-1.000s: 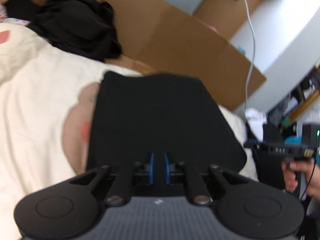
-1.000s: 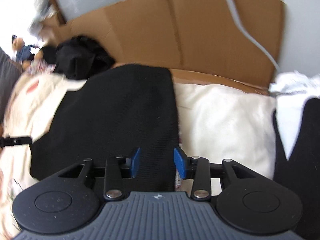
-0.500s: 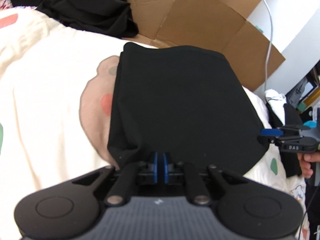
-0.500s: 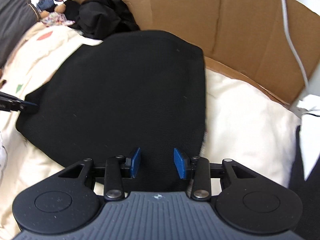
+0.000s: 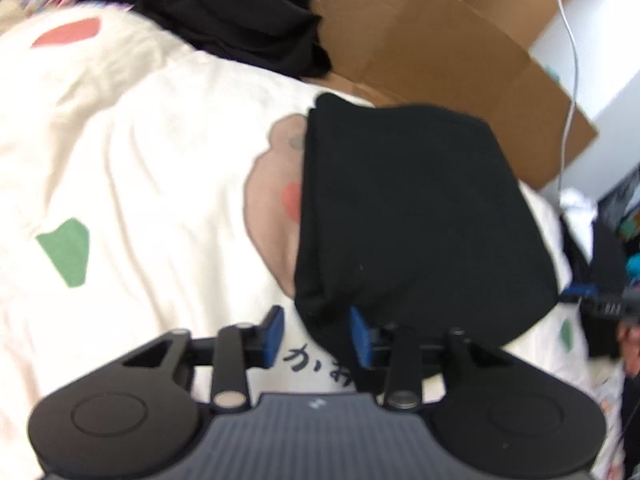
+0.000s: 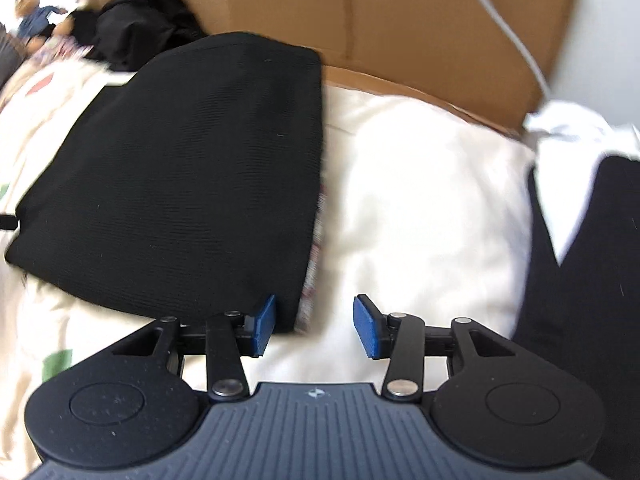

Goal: Fold clothes
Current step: 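Move both open tools along the folded pants edges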

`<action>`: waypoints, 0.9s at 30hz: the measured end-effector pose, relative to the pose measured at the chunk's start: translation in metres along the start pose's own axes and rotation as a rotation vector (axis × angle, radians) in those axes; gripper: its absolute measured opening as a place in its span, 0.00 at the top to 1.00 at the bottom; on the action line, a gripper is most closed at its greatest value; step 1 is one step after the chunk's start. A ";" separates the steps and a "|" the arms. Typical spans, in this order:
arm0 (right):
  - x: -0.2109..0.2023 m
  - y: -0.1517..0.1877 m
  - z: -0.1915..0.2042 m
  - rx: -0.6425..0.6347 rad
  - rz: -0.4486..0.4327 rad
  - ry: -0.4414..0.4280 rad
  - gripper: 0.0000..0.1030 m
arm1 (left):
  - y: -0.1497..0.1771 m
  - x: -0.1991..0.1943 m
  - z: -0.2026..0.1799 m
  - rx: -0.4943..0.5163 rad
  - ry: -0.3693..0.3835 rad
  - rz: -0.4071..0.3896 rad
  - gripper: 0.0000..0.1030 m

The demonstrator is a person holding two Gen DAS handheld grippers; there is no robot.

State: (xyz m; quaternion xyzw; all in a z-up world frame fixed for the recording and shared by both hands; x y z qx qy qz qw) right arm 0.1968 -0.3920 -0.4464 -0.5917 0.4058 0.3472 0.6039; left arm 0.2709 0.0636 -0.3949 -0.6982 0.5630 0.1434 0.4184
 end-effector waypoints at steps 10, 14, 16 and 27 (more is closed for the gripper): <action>0.003 0.025 -0.001 0.415 0.132 -0.287 0.53 | 0.038 -0.007 -0.004 -0.352 0.259 0.000 0.50; 0.014 0.027 -0.003 0.525 0.161 -0.328 0.53 | 0.055 0.004 -0.011 -0.510 0.371 0.003 0.48; 0.018 0.027 -0.003 0.582 0.171 -0.355 0.53 | 0.061 0.010 -0.011 -0.563 0.385 -0.001 0.46; 0.035 0.024 0.009 0.744 0.183 -0.401 0.44 | 0.064 0.035 -0.008 -0.723 0.432 -0.126 0.46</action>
Point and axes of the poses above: each gripper's, at about its wrist camera, not at the fingertips, and x roughly the way its jaws point, z to its left, y to its underside, the point moved 10 cm from there along x, roughly the way its jaws point, and after that the axes turned 14 degrees about y, right-handed, at the moved point
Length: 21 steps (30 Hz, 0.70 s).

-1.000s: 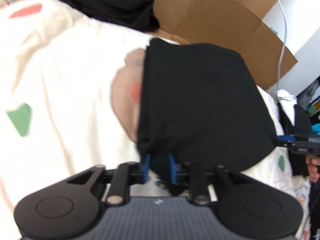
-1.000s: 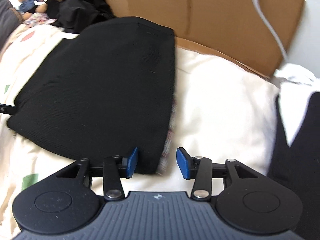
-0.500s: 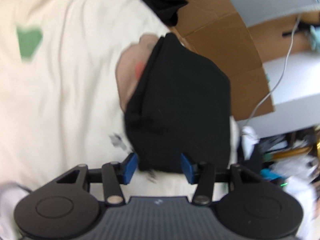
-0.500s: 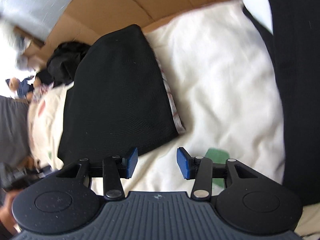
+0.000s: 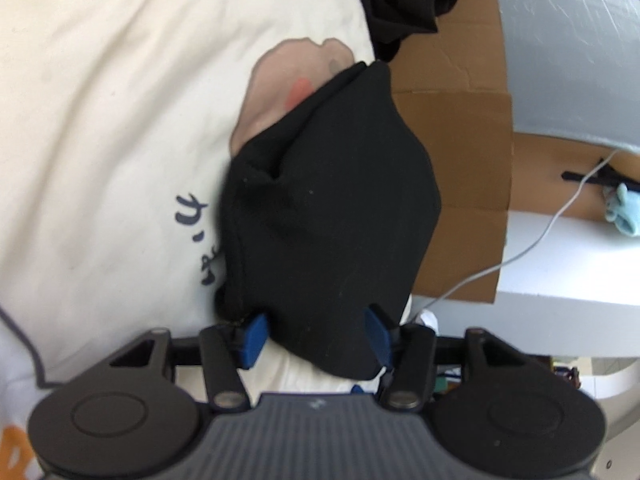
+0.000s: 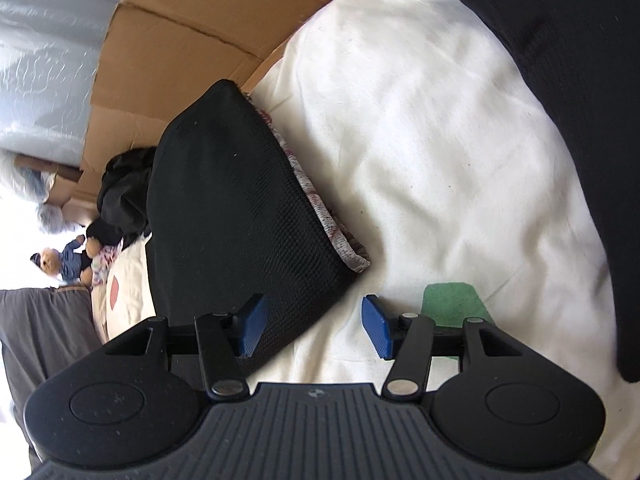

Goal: Fold clothes
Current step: 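Move both open tools along the folded pants edges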

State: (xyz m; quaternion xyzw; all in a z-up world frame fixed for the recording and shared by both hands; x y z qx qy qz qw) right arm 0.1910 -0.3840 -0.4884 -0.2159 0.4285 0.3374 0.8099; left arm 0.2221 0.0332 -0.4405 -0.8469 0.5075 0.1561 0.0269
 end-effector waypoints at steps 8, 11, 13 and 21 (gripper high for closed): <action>0.020 0.000 0.012 0.090 -0.010 -0.057 0.44 | 0.001 0.012 0.007 0.032 0.023 -0.027 0.45; 0.024 -0.002 0.018 0.088 -0.047 -0.058 0.44 | 0.000 0.011 0.005 0.079 0.012 -0.039 0.47; 0.027 -0.003 0.022 0.082 -0.076 -0.057 0.40 | 0.002 0.009 0.005 0.086 0.013 -0.057 0.47; 0.027 -0.009 0.026 0.082 -0.112 -0.046 0.37 | 0.010 0.001 0.014 0.052 0.002 -0.111 0.52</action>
Point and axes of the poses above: each gripper's, at about its wrist camera, not at the fingertips, and x roughly the way its jaws point, z to its left, y to its underside, the point moved 10 cm from there along x, roughly the way its jaws point, and after that the axes turned 14 degrees about y, right-handed, at the moved point
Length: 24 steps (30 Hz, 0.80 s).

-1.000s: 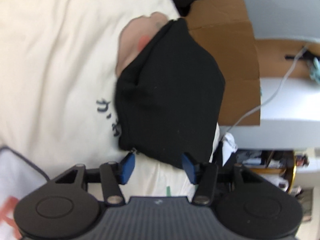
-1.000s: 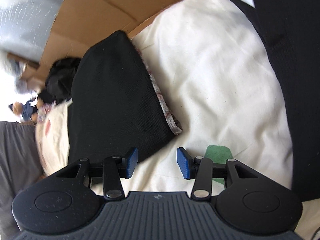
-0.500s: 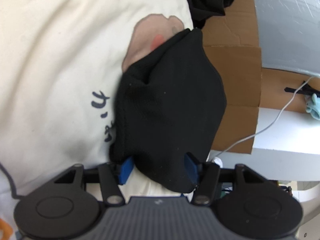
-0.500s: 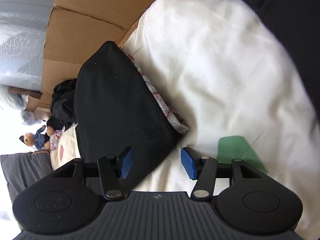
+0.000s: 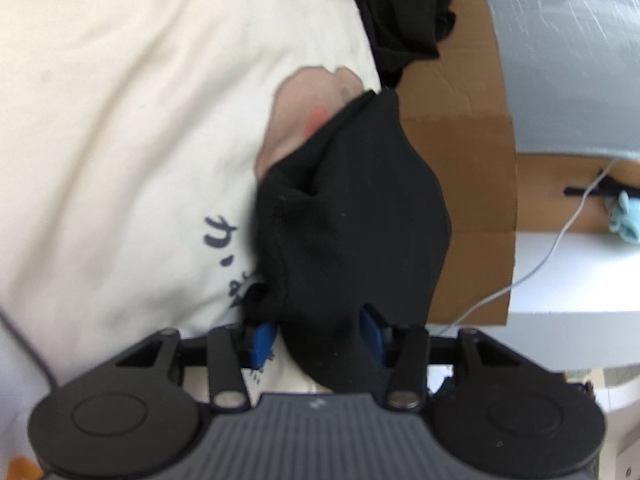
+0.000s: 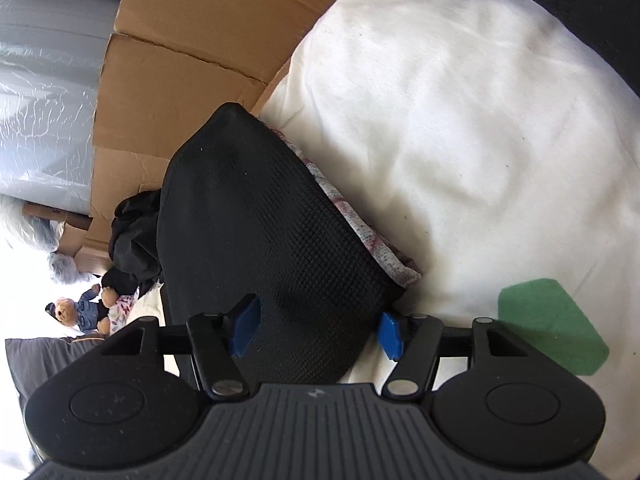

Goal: Fold clothes
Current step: 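Move both open tools along the folded pants edges, then pinch the folded black pants edge with both tools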

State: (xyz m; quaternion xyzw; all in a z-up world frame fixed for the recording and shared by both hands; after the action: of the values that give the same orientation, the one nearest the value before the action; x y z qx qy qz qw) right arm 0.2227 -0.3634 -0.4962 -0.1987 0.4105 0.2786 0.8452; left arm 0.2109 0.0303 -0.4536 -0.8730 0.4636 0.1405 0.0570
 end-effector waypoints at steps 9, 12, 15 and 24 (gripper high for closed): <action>0.001 -0.002 -0.001 0.042 -0.027 0.035 0.37 | -0.027 0.017 -0.011 0.021 0.004 0.002 0.52; 0.003 -0.004 0.001 0.025 -0.038 0.034 0.37 | -0.028 0.010 -0.007 0.037 0.012 0.002 0.52; 0.001 -0.004 -0.001 0.013 -0.037 0.031 0.40 | -0.029 0.015 -0.005 0.067 -0.014 0.010 0.68; -0.010 -0.006 -0.008 -0.031 0.000 0.018 0.79 | -0.014 -0.012 -0.012 0.152 -0.050 0.046 0.91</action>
State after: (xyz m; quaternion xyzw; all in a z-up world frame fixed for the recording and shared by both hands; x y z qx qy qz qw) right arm 0.2169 -0.3760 -0.4917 -0.2144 0.4136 0.2832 0.8383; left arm 0.2182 0.0447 -0.4389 -0.8514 0.4915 0.1277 0.1312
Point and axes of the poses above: each gripper's, at about its wrist camera, not at the fingertips, and x roughly the way its jaws point, z to its left, y to its underside, the point moved 10 cm from there along x, roughly the way its jaws point, and after that the axes turned 14 degrees about y, right-handed, at the moved point
